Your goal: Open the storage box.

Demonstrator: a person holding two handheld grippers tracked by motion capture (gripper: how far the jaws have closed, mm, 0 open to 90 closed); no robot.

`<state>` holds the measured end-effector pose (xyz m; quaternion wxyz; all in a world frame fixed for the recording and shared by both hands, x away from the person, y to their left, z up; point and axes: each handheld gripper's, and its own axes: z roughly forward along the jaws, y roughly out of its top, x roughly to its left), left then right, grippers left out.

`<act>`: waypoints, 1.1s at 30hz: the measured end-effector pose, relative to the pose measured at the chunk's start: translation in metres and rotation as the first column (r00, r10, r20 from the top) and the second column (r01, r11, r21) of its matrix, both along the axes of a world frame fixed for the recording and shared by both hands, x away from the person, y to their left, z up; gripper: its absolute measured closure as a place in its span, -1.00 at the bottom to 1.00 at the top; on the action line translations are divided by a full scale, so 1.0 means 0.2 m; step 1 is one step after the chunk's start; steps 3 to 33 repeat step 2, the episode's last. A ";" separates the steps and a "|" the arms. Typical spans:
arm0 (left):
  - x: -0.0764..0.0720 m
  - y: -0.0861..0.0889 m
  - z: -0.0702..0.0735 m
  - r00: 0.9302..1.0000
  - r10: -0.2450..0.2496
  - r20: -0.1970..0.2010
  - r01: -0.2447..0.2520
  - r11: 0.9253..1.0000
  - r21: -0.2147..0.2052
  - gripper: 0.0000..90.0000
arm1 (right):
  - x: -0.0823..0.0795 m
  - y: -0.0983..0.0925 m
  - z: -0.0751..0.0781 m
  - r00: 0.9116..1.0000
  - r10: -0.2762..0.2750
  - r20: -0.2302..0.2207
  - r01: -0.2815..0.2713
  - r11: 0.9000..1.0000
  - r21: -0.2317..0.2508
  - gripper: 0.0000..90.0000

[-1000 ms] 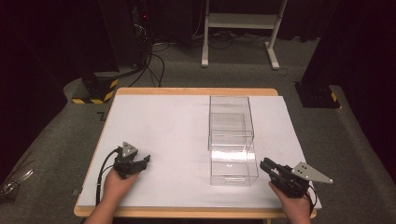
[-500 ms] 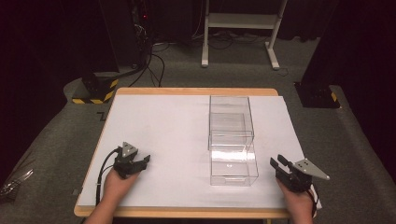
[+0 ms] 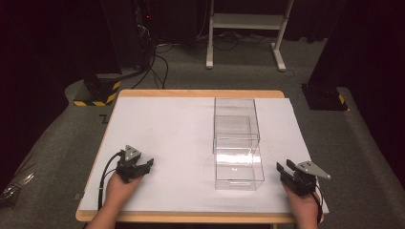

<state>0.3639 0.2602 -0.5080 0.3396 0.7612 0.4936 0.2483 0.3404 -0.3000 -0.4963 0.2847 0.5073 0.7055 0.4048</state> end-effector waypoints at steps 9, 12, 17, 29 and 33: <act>0.00 0.00 0.00 1.000 0.000 0.000 0.000 1.000 0.000 -0.13 | 0.00 0.00 0.00 1.000 0.001 -0.001 -0.001 1.000 0.000 0.18; 0.00 0.00 0.00 1.000 0.000 0.000 0.000 1.000 0.000 -0.13 | 0.00 0.00 0.00 1.000 0.001 -0.001 -0.001 1.000 0.000 0.18; 0.00 0.00 0.00 1.000 0.000 0.000 0.000 1.000 0.000 -0.13 | 0.00 0.00 0.00 1.000 0.001 -0.001 -0.001 1.000 0.000 0.18; 0.00 0.00 0.00 1.000 0.000 0.000 0.000 1.000 0.000 -0.13 | 0.00 0.00 0.00 1.000 0.001 -0.001 -0.001 1.000 0.000 0.18; 0.00 0.00 0.00 1.000 0.000 0.000 0.000 1.000 0.000 -0.13 | 0.00 0.00 0.00 1.000 0.001 -0.001 -0.001 1.000 0.000 0.18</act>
